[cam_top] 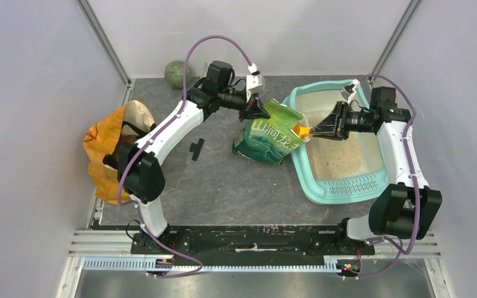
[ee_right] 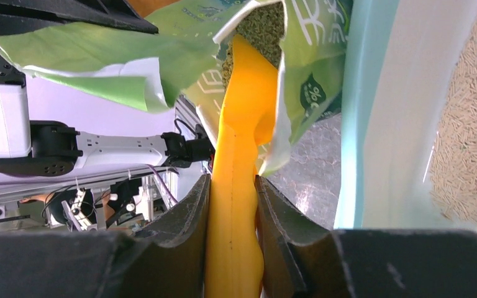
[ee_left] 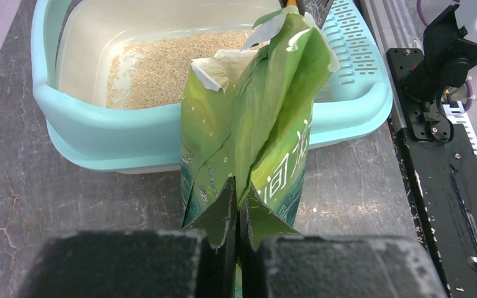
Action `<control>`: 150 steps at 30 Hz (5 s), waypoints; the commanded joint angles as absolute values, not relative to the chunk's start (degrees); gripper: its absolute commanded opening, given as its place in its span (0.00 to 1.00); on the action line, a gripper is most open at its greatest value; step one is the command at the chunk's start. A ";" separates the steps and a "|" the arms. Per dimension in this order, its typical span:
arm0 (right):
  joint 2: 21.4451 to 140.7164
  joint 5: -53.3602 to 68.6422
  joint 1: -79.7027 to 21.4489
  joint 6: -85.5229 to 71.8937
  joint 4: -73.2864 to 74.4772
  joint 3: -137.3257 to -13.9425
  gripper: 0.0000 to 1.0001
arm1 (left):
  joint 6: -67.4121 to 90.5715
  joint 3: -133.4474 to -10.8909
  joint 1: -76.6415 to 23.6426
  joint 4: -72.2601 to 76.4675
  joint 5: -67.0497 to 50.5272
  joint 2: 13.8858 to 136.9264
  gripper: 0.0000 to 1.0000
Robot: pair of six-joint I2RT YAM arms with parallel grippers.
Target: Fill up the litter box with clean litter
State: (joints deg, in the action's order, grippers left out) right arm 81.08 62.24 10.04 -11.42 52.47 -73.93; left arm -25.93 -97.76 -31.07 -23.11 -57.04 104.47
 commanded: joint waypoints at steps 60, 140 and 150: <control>83.59 74.15 29.27 13.65 80.41 -73.38 0.00 | -25.80 -103.47 -32.09 -14.50 -62.69 103.22 0.02; 71.39 42.85 -8.24 0.50 65.33 -104.63 0.00 | -70.28 -67.13 -26.27 -35.51 -53.37 72.78 0.02; 75.44 35.84 -8.09 -5.16 57.10 -100.18 0.00 | -60.27 -66.97 -26.72 -30.78 -49.72 72.59 0.25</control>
